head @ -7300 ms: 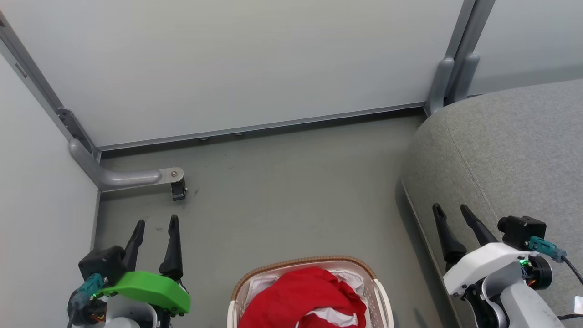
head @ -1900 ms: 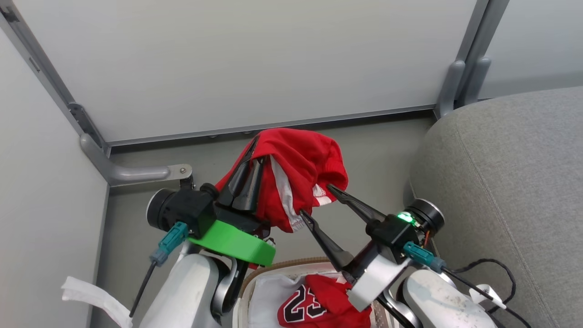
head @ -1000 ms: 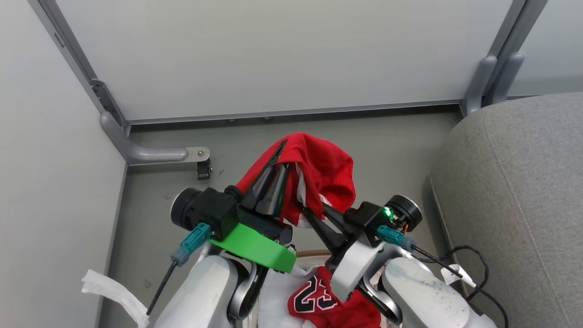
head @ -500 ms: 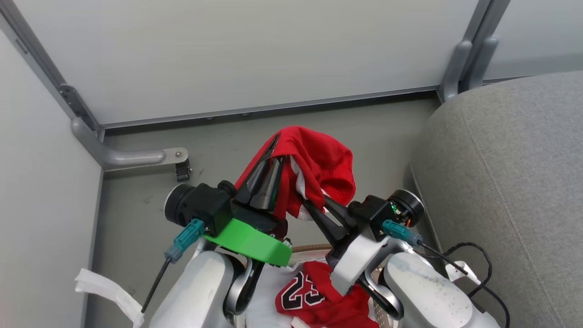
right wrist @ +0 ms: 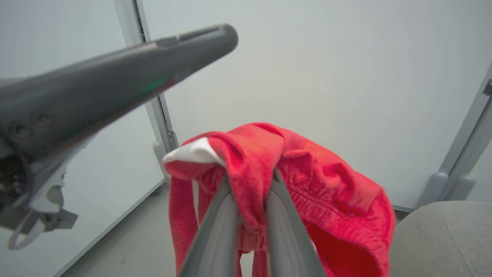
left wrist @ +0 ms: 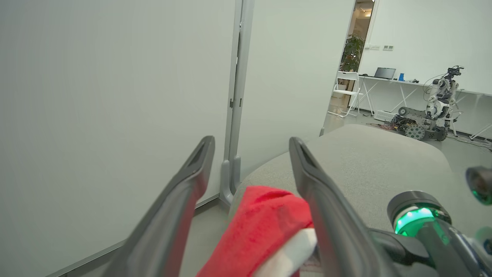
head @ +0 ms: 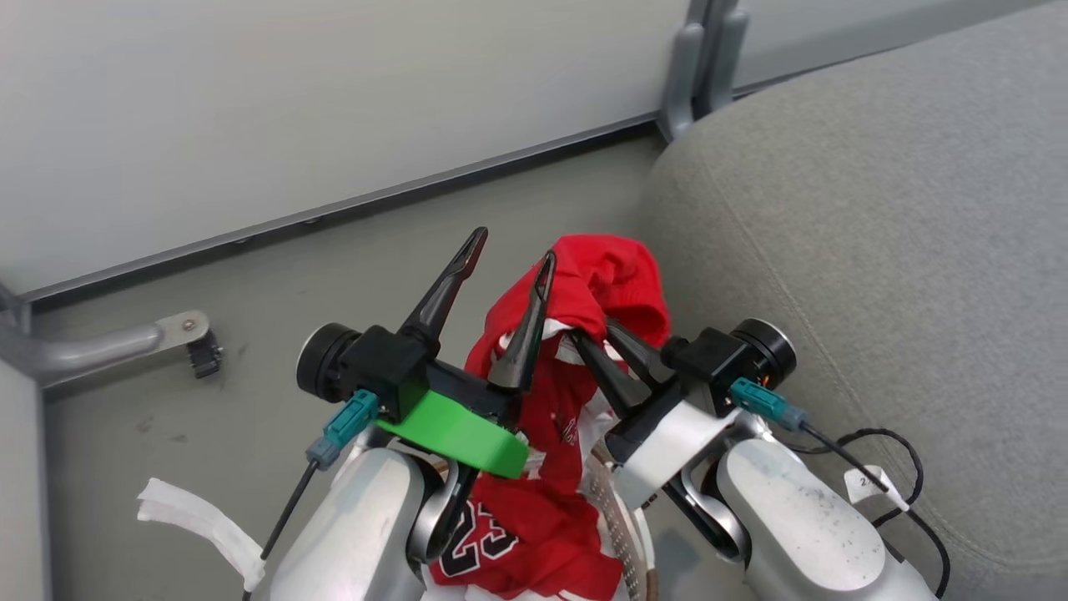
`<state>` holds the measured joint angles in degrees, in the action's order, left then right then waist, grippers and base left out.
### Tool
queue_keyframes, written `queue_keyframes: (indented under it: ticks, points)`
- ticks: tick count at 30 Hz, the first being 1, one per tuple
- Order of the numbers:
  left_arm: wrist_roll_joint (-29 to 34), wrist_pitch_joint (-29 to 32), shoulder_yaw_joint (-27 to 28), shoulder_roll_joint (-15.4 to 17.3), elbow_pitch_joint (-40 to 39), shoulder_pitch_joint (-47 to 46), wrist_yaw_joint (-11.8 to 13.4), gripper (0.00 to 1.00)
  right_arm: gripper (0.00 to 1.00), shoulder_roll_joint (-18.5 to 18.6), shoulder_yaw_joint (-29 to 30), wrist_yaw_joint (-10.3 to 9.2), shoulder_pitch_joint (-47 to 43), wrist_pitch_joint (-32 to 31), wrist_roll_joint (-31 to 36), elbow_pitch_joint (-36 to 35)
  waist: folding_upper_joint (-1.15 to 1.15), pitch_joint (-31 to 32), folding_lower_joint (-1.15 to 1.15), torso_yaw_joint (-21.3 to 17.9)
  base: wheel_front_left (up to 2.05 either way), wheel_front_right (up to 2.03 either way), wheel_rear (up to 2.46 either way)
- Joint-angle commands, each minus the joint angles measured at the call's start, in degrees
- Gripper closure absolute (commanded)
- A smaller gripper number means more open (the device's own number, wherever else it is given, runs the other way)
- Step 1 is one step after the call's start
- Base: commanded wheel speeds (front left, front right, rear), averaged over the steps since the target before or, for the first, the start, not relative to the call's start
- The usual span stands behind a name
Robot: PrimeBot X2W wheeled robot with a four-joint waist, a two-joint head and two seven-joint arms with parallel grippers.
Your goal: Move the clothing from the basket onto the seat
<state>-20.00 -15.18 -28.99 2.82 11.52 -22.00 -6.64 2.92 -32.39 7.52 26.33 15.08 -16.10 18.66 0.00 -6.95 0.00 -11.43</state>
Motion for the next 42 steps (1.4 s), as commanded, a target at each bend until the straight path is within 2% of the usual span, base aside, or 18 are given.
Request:
queue_keyframes:
  ticks: [1,7,12,16,21,31,37,42]
  points:
    - [0.68,0.05,0.52,0.18,0.35,-0.96,-0.33,0.00,1.00,0.08,0.18,-0.06,-0.36,0.11,-0.38,-0.66,0.00,-2.69,0.00,-7.92,0.00,0.00,0.00]
    - [1.85,0.05,0.89,0.19,1.49,-2.02,-0.67,0.00,1.00,0.07,2.08,-0.06,-1.29,0.12,-0.67,-2.34,0.00,-4.53,0.00,-15.10,0.00,0.00,0.00]
    - [3.07,0.05,0.89,0.23,2.57,-2.51,-0.84,0.00,1.00,0.06,6.26,-0.06,-1.16,0.12,0.17,-2.52,0.00,-5.97,0.00,-19.26,0.00,0.00,0.00]
    - [3.41,0.05,-0.28,0.28,3.33,-3.48,-0.91,0.00,1.00,0.49,11.36,-0.06,1.18,0.12,2.72,-2.06,0.00,-7.71,0.00,-19.76,0.00,0.00,0.00]
    - [4.19,0.05,-1.18,0.78,4.13,-4.13,-0.94,0.00,1.00,4.83,14.58,-0.06,6.41,0.12,6.50,-0.39,0.00,-10.73,0.00,-19.80,0.00,0.00,0.00]
    - [5.18,0.05,-1.86,2.94,4.27,-6.21,-0.92,0.00,1.00,16.05,23.46,-0.07,23.00,0.11,12.95,7.32,0.00,-19.67,0.00,-13.55,0.00,0.00,0.00]
    - [5.73,0.05,-2.01,3.50,3.69,-8.92,-0.92,0.00,1.00,21.16,29.46,-0.07,32.39,0.11,16.88,12.51,0.00,-26.08,0.00,-9.30,0.00,0.00,0.00]
    - [6.26,0.05,-1.88,3.17,3.38,-10.67,-0.92,0.00,1.00,23.90,33.16,-0.07,36.35,0.11,20.12,18.49,0.00,-29.62,0.00,-5.93,0.00,0.00,0.00]
